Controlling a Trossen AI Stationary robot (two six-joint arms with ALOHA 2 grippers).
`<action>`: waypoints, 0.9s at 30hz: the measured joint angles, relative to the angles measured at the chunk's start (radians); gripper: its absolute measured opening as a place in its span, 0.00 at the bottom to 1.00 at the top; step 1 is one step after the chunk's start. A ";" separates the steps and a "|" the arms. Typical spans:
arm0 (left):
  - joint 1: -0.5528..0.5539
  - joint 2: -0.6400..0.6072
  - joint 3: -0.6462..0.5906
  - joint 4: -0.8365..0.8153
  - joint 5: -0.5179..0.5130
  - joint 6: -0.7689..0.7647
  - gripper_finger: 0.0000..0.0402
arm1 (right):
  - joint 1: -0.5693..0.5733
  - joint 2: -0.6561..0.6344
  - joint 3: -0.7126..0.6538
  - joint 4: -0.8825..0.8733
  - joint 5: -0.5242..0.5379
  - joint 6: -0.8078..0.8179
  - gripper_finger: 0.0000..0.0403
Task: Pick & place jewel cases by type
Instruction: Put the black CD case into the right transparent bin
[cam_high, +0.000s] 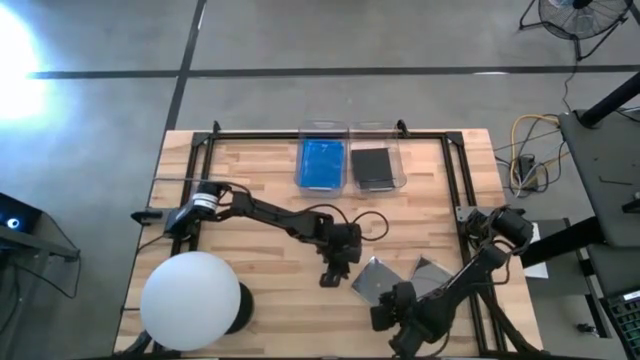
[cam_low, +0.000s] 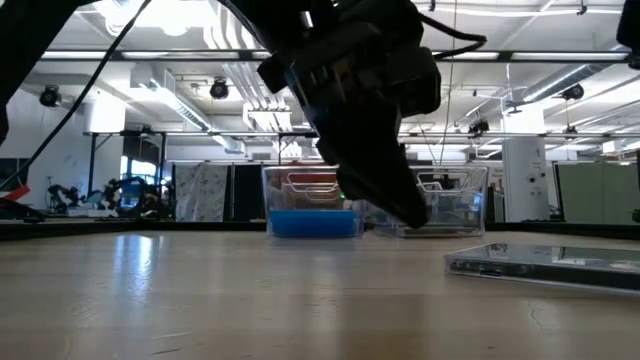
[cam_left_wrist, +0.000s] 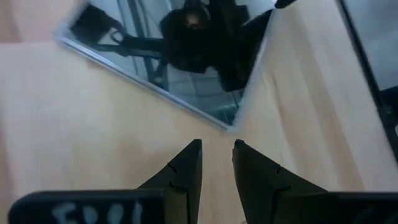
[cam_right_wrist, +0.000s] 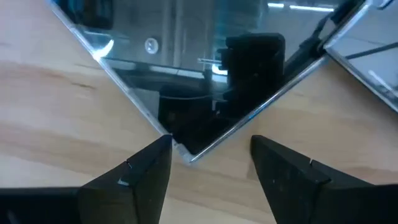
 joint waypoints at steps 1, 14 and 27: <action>-0.002 0.000 -0.009 0.012 0.012 0.000 0.18 | -0.004 0.006 0.000 0.001 -0.001 -0.001 0.54; -0.041 0.005 -0.130 0.122 0.085 -0.045 0.18 | -0.075 0.019 -0.002 0.012 0.102 -0.018 0.54; -0.048 0.006 -0.032 0.201 0.087 -0.045 0.18 | -0.054 0.027 0.015 0.039 0.189 -0.027 0.54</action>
